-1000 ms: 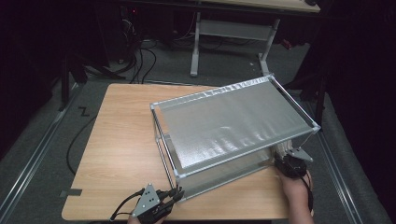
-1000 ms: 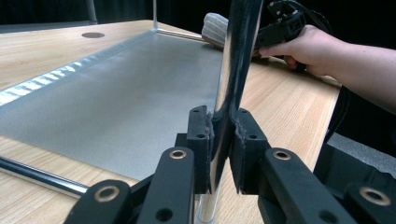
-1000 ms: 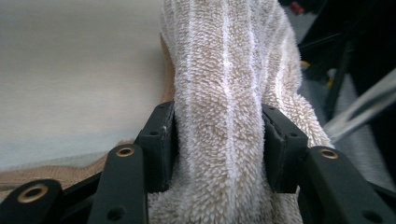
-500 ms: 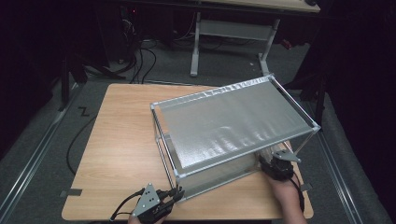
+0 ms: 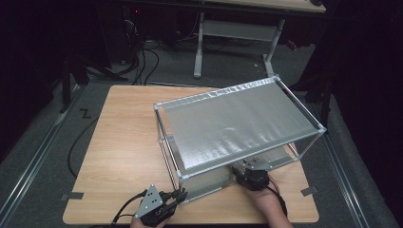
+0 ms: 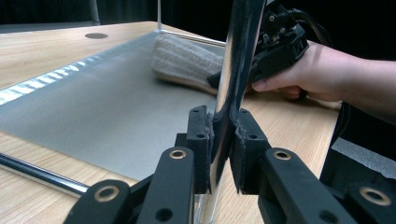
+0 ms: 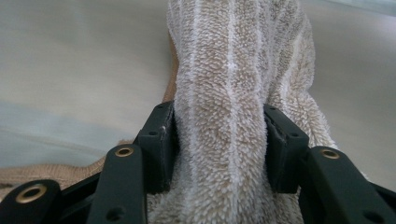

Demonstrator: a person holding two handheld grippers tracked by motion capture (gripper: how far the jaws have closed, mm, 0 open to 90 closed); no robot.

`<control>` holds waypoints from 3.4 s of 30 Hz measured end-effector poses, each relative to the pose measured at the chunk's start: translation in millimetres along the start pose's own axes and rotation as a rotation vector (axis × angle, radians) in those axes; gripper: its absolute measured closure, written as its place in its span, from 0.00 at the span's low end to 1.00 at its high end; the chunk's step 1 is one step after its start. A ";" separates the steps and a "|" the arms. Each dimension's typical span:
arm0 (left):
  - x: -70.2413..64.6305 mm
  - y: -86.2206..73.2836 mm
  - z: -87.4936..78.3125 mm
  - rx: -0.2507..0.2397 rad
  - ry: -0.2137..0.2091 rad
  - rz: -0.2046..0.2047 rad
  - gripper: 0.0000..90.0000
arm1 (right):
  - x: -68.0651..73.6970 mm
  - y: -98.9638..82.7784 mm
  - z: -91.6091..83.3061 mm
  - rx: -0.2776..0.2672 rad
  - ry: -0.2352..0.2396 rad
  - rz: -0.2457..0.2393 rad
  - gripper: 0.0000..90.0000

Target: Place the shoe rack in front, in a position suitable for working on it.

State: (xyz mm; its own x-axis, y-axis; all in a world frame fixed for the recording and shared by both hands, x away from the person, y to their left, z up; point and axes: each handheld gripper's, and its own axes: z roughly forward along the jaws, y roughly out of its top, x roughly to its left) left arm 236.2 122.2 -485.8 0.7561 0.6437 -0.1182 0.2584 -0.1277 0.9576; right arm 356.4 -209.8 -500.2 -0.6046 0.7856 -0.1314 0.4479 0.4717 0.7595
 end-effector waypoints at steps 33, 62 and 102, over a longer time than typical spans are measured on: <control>0.2 0.9 4.4 -0.002 0.001 0.005 0.88 | 126.4 25.3 -4.8 -0.046 0.387 -0.187 0.61; 15.7 6.3 8.1 0.017 0.008 0.010 0.88 | 1.7 -22.3 -41.9 0.046 -0.101 0.029 0.65; 49.1 9.9 -0.6 -0.019 0.079 -0.039 0.68 | 10.2 -13.5 -65.1 -0.238 -0.086 0.010 0.77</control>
State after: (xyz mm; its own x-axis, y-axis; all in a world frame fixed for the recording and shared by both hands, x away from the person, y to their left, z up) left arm 275.5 153.0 -481.9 0.6954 0.7058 -0.1350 0.2748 -0.0877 0.9575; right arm 301.4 -234.2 -470.4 -0.5378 0.8259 -0.1693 0.2800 0.3644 0.8882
